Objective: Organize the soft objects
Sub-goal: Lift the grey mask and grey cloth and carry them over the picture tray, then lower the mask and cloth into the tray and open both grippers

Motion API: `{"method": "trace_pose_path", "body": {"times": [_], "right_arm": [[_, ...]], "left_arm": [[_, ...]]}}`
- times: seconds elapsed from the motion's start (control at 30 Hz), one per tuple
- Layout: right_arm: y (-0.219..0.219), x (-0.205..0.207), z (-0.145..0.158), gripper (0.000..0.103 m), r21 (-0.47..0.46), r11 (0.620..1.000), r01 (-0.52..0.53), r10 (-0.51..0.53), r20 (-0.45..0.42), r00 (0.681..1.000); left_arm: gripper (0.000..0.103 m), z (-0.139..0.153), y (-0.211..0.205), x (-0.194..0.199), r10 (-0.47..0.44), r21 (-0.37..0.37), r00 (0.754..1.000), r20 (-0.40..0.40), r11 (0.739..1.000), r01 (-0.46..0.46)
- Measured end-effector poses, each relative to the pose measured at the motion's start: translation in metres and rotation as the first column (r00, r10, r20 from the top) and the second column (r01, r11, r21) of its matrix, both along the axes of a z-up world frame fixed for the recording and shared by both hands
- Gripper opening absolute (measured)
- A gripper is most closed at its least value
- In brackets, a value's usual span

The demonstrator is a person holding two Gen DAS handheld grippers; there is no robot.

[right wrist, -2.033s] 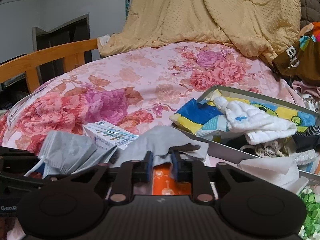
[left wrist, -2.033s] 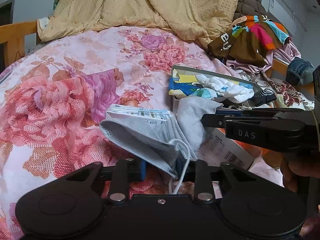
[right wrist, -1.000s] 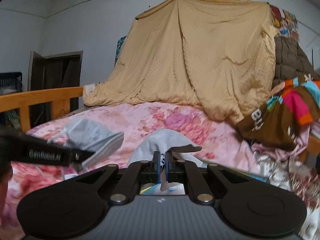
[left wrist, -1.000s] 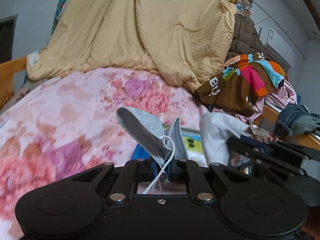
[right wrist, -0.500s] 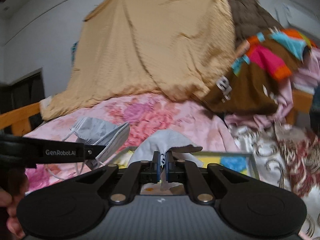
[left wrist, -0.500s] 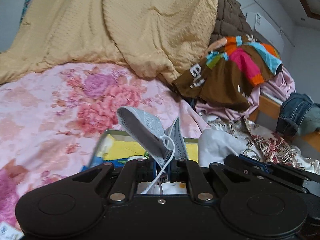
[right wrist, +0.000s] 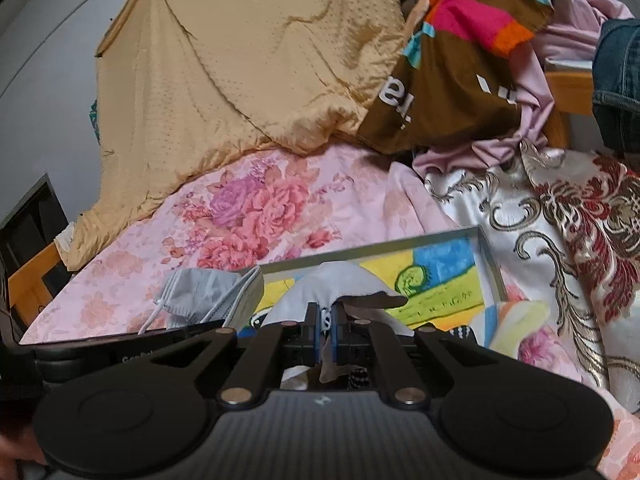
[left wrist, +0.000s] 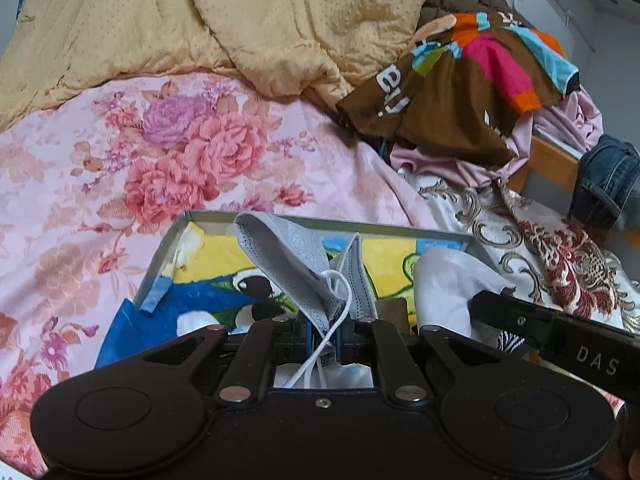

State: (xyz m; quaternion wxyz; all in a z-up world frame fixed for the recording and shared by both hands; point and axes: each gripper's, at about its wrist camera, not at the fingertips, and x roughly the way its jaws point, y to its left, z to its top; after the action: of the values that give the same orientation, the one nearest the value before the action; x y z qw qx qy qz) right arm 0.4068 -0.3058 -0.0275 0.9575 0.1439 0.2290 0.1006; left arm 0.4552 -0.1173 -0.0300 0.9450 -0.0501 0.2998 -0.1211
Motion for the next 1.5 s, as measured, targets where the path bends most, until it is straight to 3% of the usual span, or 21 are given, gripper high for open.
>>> {"method": "trace_pose_path", "body": {"times": [0.3, 0.57, 0.97, 1.1, 1.27, 1.5], "right_arm": [[0.006, 0.003, -0.003, 0.009, -0.013, 1.000, -0.004, 0.004, -0.043, 0.999], [0.010, 0.004, -0.005, 0.013, -0.024, 1.000, -0.013, 0.012, -0.061, 0.998], [0.009, 0.003, -0.003, 0.016, -0.028, 1.000, -0.012, 0.010, -0.066, 0.998], [0.008, 0.002, -0.002, 0.026, -0.024, 1.000, -0.013, 0.011, -0.065, 0.998], [0.009, 0.001, -0.001, 0.039, -0.024, 1.000, -0.015, 0.014, -0.065, 0.998], [0.006, -0.007, 0.003, 0.062, -0.002, 1.000, -0.015, 0.015, -0.054, 0.998]], "left_arm": [[0.015, -0.007, -0.003, -0.001, -0.005, 0.034, 0.999, -0.036, 0.999, 0.006], [0.019, -0.004, 0.006, -0.004, 0.003, 0.012, 0.999, -0.052, 1.000, -0.003], [0.035, 0.003, 0.010, -0.011, 0.023, 0.043, 0.999, -0.044, 0.999, -0.022], [0.044, 0.006, 0.012, -0.014, 0.030, 0.054, 0.999, -0.037, 0.998, -0.028], [0.062, 0.011, 0.015, -0.018, 0.043, 0.058, 0.999, -0.025, 0.997, -0.041], [0.082, 0.020, 0.024, -0.033, 0.062, 0.068, 0.998, -0.001, 0.996, -0.062]]}}
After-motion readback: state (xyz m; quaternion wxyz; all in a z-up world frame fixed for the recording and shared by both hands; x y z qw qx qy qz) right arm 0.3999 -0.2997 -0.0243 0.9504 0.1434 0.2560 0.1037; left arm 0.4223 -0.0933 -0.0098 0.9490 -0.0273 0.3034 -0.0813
